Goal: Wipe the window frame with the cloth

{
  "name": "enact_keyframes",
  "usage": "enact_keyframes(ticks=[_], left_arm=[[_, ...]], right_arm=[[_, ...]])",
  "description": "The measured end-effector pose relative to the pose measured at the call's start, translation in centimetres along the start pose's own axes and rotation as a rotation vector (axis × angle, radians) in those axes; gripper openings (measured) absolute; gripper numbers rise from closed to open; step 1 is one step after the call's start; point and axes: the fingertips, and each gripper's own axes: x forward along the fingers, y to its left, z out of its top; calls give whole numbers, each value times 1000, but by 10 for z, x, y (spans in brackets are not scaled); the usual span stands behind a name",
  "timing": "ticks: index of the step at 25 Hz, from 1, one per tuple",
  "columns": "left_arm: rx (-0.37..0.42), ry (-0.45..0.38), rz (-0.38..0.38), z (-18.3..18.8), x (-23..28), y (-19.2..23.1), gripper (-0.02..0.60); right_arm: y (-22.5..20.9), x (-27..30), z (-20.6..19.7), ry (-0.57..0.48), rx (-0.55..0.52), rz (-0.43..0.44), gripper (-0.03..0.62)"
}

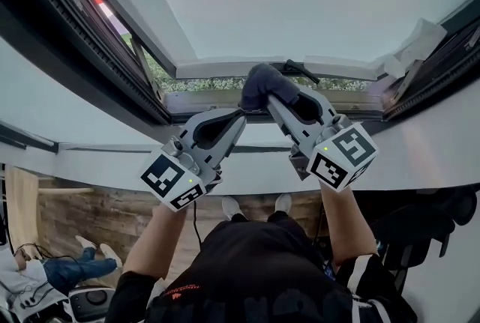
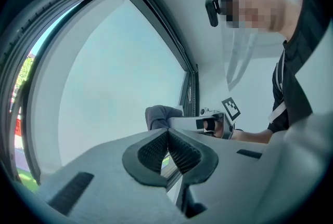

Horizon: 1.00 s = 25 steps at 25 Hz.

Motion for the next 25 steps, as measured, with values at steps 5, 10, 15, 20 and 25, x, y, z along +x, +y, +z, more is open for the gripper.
enact_keyframes(ticks=[5, 10, 15, 20, 25], left_arm=[[-7, 5, -28, -10, 20, -21, 19], [-5, 28, -34, -14, 39, -43, 18], [-8, 38, -31, -22, 58, -58, 20], [-17, 40, -10, -27, 69, -62, 18], [-24, 54, 15, -34, 73, -63, 18]], right_arm=[[-18, -37, -7, -8, 24, -37, 103], [-34, -73, -7, -20, 68, -50, 103], [-47, -100, -7, -28, 75, -55, 103], [-54, -117, -14, -20, 86, -57, 103], [-57, -128, -25, -2, 96, -42, 103]])
